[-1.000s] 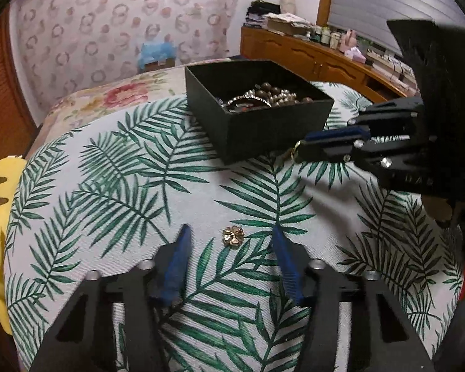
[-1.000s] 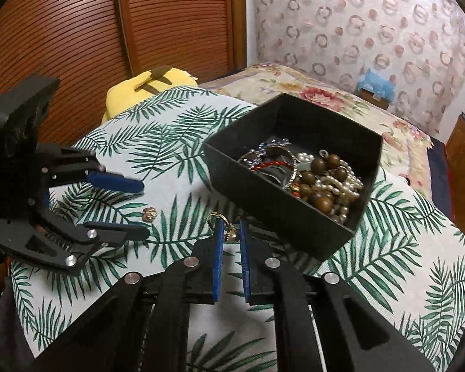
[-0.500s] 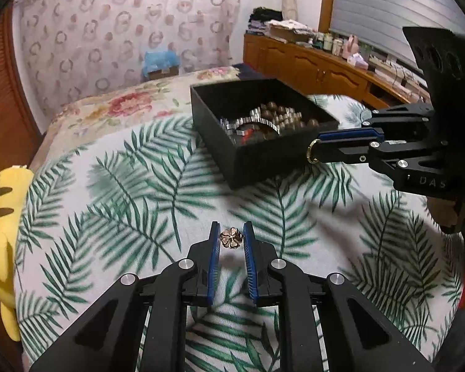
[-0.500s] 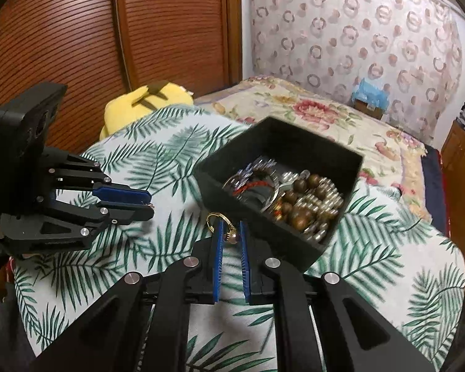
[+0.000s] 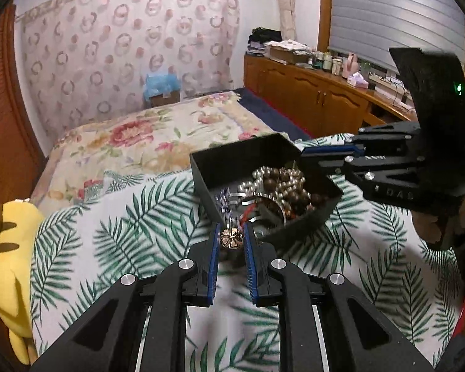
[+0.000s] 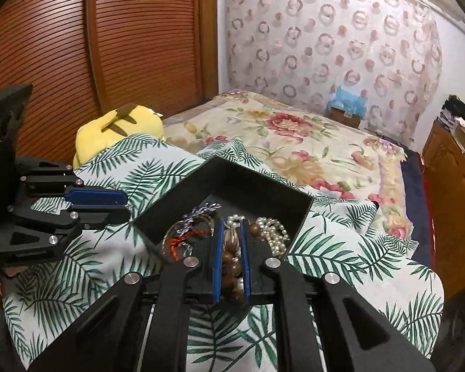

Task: Organize jewelry
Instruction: 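Lower the earring and ring into the black box and open both grippers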

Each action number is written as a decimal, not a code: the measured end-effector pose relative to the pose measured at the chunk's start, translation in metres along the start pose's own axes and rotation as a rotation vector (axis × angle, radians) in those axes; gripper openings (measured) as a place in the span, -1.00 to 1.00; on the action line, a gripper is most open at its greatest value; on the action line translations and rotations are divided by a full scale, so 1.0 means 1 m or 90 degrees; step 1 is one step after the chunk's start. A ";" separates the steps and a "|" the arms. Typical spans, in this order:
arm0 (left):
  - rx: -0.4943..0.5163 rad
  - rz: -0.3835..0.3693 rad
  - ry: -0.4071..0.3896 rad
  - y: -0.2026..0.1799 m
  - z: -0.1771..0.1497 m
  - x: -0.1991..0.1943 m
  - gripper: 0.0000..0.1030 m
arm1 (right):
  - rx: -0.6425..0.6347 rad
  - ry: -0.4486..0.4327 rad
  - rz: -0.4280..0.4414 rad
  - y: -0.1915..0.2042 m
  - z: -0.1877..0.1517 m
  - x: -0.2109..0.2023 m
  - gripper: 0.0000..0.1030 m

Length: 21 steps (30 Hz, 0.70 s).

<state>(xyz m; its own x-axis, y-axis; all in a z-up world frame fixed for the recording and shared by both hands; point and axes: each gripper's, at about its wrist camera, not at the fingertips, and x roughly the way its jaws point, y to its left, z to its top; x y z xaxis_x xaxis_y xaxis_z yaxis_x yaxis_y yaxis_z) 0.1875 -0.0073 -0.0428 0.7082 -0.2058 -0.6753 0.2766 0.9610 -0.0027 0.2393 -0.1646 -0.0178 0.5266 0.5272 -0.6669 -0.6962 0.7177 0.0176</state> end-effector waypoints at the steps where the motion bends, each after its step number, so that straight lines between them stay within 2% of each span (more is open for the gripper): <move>1: 0.000 0.000 -0.001 0.000 0.002 0.002 -0.73 | 0.003 0.001 -0.001 -0.002 0.000 0.002 -0.76; 7: -0.005 0.002 -0.005 0.003 0.017 0.015 -0.73 | 0.014 0.001 -0.006 -0.006 -0.003 0.005 -0.76; 21: -0.027 -0.012 -0.001 0.006 0.050 0.055 -0.73 | 0.048 -0.014 -0.015 -0.019 -0.019 -0.014 -0.76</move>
<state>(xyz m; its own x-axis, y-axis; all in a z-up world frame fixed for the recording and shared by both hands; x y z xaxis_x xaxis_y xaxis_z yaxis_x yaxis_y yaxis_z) 0.2606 -0.0219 -0.0433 0.7045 -0.2242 -0.6734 0.2619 0.9639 -0.0470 0.2355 -0.1943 -0.0231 0.5539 0.5188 -0.6513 -0.6452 0.7618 0.0581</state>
